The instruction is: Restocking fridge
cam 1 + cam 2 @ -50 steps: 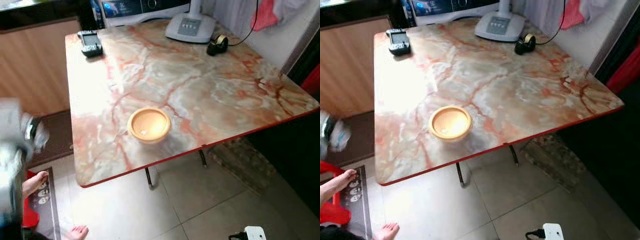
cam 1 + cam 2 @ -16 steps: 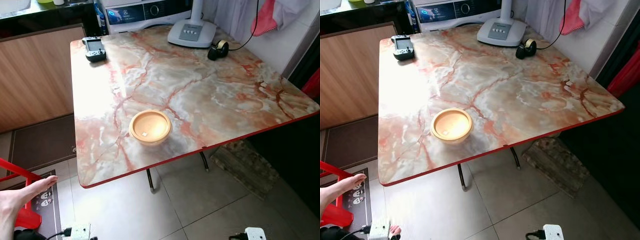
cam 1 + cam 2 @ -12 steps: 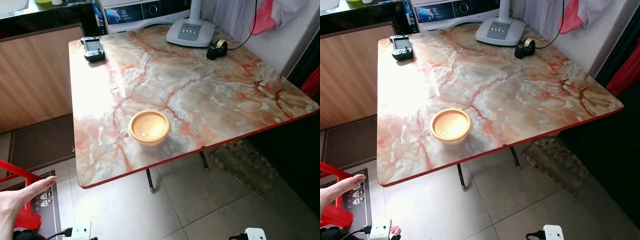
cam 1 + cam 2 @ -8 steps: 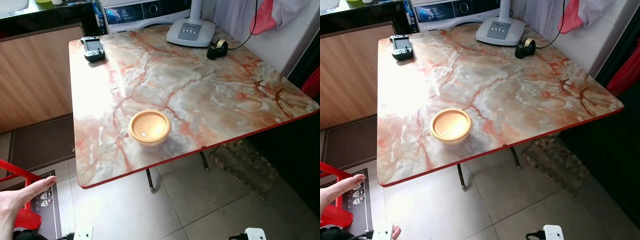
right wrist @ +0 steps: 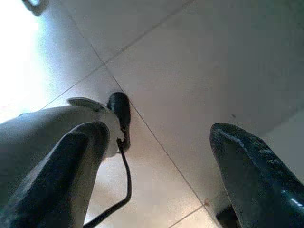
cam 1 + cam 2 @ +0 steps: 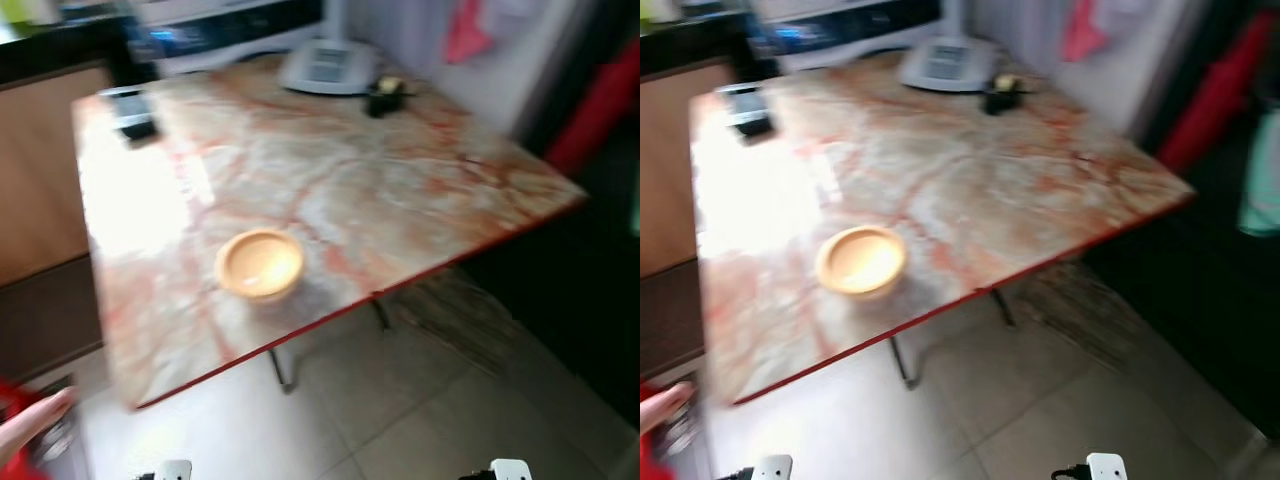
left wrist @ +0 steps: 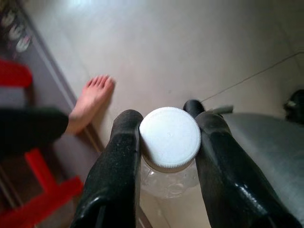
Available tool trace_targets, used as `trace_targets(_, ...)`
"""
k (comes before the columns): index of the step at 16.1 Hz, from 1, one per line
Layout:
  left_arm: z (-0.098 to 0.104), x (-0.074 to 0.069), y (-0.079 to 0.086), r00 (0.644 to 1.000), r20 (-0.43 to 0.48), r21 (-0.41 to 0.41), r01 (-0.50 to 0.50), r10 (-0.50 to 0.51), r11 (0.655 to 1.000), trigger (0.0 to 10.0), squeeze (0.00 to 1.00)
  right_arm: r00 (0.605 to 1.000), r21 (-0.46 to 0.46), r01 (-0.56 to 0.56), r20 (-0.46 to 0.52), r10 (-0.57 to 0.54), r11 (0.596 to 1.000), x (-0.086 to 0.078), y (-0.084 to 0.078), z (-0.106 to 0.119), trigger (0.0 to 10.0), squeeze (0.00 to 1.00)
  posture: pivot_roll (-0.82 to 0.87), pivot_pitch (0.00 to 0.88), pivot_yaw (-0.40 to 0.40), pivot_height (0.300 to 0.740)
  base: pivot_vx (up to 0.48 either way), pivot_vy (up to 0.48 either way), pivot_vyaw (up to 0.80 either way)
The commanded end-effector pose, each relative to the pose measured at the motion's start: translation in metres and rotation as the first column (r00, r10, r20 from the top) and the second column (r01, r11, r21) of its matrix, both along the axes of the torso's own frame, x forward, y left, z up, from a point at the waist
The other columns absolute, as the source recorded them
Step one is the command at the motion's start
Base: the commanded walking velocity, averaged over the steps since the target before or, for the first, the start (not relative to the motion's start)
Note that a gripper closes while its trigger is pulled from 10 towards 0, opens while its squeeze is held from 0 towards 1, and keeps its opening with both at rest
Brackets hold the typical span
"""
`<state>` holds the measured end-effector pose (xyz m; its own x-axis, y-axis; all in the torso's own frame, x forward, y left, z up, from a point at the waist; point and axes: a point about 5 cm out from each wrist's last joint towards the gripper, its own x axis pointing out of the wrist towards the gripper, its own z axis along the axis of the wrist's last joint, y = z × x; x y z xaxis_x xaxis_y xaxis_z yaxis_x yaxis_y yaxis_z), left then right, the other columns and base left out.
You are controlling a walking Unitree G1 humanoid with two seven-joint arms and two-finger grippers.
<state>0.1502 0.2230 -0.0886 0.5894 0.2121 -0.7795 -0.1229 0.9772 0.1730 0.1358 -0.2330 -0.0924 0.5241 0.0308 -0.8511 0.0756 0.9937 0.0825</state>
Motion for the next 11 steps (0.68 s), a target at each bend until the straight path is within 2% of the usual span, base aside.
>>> trace_targets(1, -0.0033, -0.0070, -0.0012, 1.000, -0.029, -0.005, 0.008, -0.008, 1.000, 10.0, 0.00, 1.000, 0.001, -0.001, -0.030, 0.001, 1.000, -0.0076, -0.0001, -0.0028, 10.0, 0.00, 0.06, 0.133, -0.016, 0.740, 0.000, 0.000, -0.79)
trace_targets(8, -0.0058, -0.0100, -0.0049, 0.998, -0.059, -0.010, 0.029, -0.029, 1.000, 10.0, 0.00, 0.999, -0.001, -0.007, -0.034, 0.007, 1.000, -0.0070, -0.0002, -0.0027, 10.0, 0.00, 0.06, 0.142, -0.020, 0.740, 0.000, 0.000, -0.79)
trace_targets(10, -0.0058, -0.0094, -0.0051, 0.996, -0.069, 0.004, 0.061, -0.060, 0.998, 10.0, 0.00, 0.999, -0.002, -0.010, -0.035, 0.010, 1.000, -0.0067, -0.0005, -0.0025, 10.0, 0.00, 0.06, 0.145, -0.020, 0.740, 0.000, 0.000, -0.79)
trace_targets(11, -0.0058, -0.0094, -0.0052, 0.995, -0.072, 0.009, 0.070, -0.069, 0.998, 10.0, 0.00, 0.999, -0.002, -0.011, -0.035, 0.011, 1.000, -0.0066, -0.0005, -0.0025, 10.0, 0.00, 0.07, 0.147, -0.021, 0.740, 0.000, -0.356, -0.79)
